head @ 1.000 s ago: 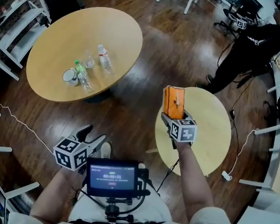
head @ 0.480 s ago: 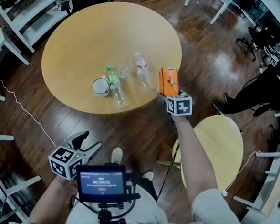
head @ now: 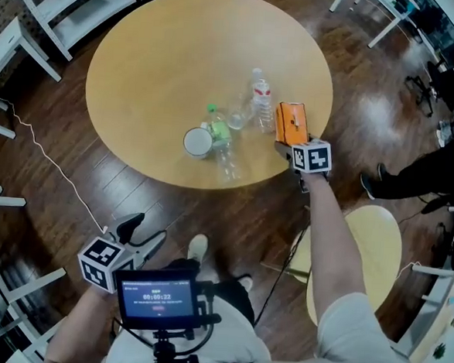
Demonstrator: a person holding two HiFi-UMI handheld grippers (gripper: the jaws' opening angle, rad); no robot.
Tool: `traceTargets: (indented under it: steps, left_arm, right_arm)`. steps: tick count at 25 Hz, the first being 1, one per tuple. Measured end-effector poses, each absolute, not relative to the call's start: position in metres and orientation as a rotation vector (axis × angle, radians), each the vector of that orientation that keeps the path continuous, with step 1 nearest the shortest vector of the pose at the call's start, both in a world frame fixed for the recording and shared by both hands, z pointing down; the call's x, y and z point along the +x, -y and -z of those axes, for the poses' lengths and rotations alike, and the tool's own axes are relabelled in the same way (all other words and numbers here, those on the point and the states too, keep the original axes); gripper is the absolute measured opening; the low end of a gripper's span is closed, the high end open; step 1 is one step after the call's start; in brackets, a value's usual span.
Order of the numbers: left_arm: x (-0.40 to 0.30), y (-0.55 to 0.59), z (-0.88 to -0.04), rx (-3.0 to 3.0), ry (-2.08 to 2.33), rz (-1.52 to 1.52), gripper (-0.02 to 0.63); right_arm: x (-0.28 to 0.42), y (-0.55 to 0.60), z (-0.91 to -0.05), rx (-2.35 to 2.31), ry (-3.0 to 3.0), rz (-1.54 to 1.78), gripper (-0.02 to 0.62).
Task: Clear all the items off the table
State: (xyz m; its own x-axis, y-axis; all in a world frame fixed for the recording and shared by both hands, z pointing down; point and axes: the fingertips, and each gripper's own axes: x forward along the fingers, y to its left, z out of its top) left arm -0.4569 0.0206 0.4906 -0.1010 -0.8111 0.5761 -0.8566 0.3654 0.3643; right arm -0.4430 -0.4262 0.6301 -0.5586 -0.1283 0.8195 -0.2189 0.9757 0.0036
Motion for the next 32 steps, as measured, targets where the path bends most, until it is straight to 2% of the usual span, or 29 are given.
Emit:
traceTargets:
  steps: [5, 15, 24, 32]
  left_arm:
    - [-0.469, 0.009, -0.489, 1.511, 1.887, -0.099, 0.288]
    - [-0.45, 0.082, -0.49, 1.675, 1.799, -0.073, 0.288]
    - [-0.364, 0.095, -0.493, 1.795, 1.73, -0.106, 0.288]
    - [-0.209, 0.067, -0.479, 1.88, 1.717, -0.099, 0.288]
  right_arm:
    - [-0.435, 0.423, -0.625, 0.322, 2.161, -0.113, 0.525]
    - [-0.365, 0.383, -0.555, 0.411, 2.341, -0.132, 0.526]
    - [-0.201, 0.259, -0.512, 0.555, 2.428, -0.215, 0.525]
    - [0.011, 0.177, -0.489, 0.691, 2.437, -0.236, 0.525]
